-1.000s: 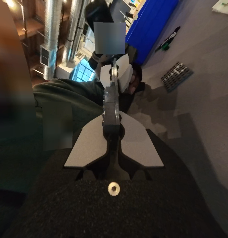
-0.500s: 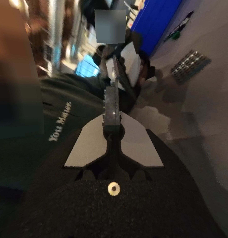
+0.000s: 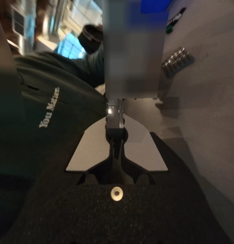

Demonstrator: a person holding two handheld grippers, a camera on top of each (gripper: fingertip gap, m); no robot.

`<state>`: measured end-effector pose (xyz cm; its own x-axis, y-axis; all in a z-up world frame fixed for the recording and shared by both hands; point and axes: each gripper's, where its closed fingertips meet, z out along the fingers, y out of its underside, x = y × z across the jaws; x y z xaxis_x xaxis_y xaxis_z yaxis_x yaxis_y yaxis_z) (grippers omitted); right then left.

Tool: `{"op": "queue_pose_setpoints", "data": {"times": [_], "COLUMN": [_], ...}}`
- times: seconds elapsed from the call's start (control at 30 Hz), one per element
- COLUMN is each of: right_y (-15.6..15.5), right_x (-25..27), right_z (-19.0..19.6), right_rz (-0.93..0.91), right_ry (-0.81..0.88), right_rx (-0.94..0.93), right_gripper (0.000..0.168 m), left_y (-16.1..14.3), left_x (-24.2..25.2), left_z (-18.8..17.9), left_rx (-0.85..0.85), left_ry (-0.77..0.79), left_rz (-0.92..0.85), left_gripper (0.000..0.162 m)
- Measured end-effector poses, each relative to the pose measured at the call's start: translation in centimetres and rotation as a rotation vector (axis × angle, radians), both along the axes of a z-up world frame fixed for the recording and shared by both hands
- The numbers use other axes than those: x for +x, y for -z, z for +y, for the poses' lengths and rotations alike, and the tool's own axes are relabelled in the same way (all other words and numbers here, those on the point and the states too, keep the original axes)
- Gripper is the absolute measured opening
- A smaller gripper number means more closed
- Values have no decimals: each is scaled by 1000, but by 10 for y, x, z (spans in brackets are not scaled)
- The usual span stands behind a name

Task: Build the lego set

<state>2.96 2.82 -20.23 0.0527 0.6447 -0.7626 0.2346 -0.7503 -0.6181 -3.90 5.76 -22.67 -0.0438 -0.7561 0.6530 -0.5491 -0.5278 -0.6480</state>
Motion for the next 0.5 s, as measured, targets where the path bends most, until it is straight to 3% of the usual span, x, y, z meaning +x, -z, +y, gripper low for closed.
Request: {"op": "queue_pose_setpoints", "data": {"times": [0.13,0.37,0.5], "right_y": [3,8,11], "right_x": [9,17,23], "right_z": [-8,-19,-23], "right_rz": [-80,-114,-104], "right_ry": [-75,-131,-118], "right_rx": [28,7,-7], "right_gripper": [8,8,8], "left_y": [9,25,39], "left_x": [-2,10,13], "left_z": [-16,-24,-20], "left_rx": [-106,-117,-87], "left_ry": [220,489,572], "left_rz": [117,303,403], "left_gripper": [4,4,21]}}
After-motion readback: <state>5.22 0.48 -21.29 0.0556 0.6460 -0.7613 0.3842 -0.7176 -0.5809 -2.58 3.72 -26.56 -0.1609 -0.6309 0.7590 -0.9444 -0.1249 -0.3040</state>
